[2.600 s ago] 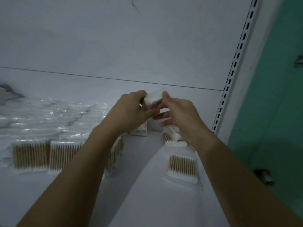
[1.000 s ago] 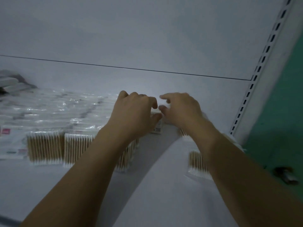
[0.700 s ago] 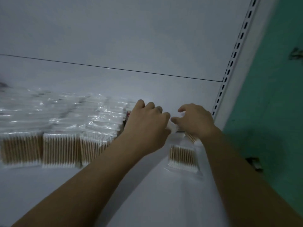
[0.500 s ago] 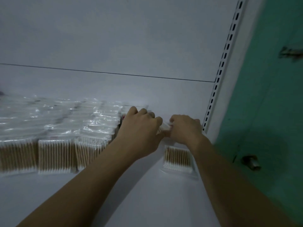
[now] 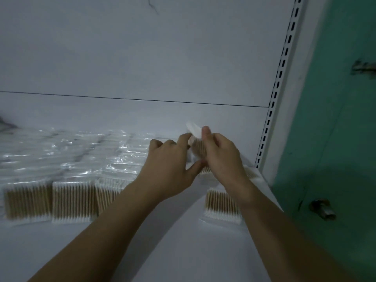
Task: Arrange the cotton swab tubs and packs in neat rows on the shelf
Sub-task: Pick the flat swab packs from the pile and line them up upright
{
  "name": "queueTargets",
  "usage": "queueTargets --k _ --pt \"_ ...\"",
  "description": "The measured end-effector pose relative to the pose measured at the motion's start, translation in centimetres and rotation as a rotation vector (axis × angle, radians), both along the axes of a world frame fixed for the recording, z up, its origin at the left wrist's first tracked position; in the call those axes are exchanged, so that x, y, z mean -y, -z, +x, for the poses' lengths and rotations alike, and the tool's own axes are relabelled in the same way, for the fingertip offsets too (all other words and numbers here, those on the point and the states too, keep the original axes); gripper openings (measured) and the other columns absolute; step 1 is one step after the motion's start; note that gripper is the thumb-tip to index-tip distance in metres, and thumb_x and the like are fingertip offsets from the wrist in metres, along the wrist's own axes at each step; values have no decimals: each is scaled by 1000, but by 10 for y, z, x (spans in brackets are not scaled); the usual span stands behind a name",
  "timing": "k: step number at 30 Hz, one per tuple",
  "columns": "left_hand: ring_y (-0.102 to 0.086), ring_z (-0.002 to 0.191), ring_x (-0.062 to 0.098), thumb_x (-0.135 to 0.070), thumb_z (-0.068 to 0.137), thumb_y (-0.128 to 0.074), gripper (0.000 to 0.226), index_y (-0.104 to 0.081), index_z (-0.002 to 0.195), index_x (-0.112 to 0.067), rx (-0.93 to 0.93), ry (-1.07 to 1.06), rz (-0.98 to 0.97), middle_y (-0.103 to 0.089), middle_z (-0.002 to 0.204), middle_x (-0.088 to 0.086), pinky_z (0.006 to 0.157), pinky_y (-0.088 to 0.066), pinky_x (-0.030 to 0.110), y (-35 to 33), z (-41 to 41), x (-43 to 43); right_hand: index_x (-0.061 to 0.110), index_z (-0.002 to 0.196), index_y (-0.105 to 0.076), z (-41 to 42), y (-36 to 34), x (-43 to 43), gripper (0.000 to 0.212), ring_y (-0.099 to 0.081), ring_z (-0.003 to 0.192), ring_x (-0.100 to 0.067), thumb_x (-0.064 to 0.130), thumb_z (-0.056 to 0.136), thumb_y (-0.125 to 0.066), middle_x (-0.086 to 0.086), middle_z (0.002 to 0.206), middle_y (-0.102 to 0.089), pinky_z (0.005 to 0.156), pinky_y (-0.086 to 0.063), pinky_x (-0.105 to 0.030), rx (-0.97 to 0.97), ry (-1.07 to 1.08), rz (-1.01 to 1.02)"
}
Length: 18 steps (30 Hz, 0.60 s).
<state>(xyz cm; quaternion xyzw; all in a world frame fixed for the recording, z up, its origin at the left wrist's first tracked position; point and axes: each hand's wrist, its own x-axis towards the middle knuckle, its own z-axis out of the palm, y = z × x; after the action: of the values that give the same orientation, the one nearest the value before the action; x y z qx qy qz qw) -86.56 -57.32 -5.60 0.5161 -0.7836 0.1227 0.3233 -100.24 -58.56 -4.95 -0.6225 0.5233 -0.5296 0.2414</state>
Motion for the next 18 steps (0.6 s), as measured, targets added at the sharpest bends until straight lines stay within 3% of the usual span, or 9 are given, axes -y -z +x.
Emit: queueTargets --k 3,5,9,10,14,16,18 --pt "-66 99 18 -64 89 -38 55 -48 123 -22 -69 -35 -58 -71 100 -6 82 -24 34 -6 5 0 17 100 -70 8 3 -1 44 -65 81 -11 40 104 -34 1 86 -70 73 -52 -27 4 -20 -92" --pt "-66 94 21 -60 92 -46 45 -50 115 -21 -84 -59 -36 -71 94 -4 82 -25 35 -10 10 -1 13 92 -71 10 8 1 33 -65 73 -7 32 102 -46 1 81 -70 69 -53 -27 -45 -18 -160" --pt "-64 84 26 -48 97 -45 28 -46 99 -21 -2 -114 -48 -68 87 -1 83 -29 38 -18 18 -3 18 88 -69 9 8 2 12 -65 70 1 30 90 -68 7 86 -71 60 -47 -13 -9 -25 -190" --pt "-63 83 26 -47 98 -45 26 -47 100 -20 0 -108 -59 -68 86 -1 83 -29 38 -21 19 -4 20 95 -67 8 6 2 15 -66 76 1 31 86 -72 10 93 -69 62 -49 -12 41 -40 -190" --pt "-61 91 24 -40 99 -45 26 -50 117 -22 -43 -41 -22 -68 96 -2 88 -27 37 -34 25 -9 36 129 -48 8 0 1 60 -66 98 -8 22 80 -79 10 122 -60 78 -57 -23 222 -168 -208" --pt "-60 97 22 -40 99 -46 27 -49 121 -24 -34 -29 23 -67 103 -4 92 -26 37 -39 29 -12 35 125 -55 9 0 0 52 -67 95 -10 19 82 -78 9 114 -64 77 -56 -21 168 -185 -263" --pt "-57 103 20 -45 98 -46 31 -51 122 -26 17 -49 48 -66 110 -7 93 -24 36 -42 36 -14 30 118 -62 12 1 0 38 -66 89 -7 19 84 -76 10 105 -66 71 -51 -11 63 -128 -281"
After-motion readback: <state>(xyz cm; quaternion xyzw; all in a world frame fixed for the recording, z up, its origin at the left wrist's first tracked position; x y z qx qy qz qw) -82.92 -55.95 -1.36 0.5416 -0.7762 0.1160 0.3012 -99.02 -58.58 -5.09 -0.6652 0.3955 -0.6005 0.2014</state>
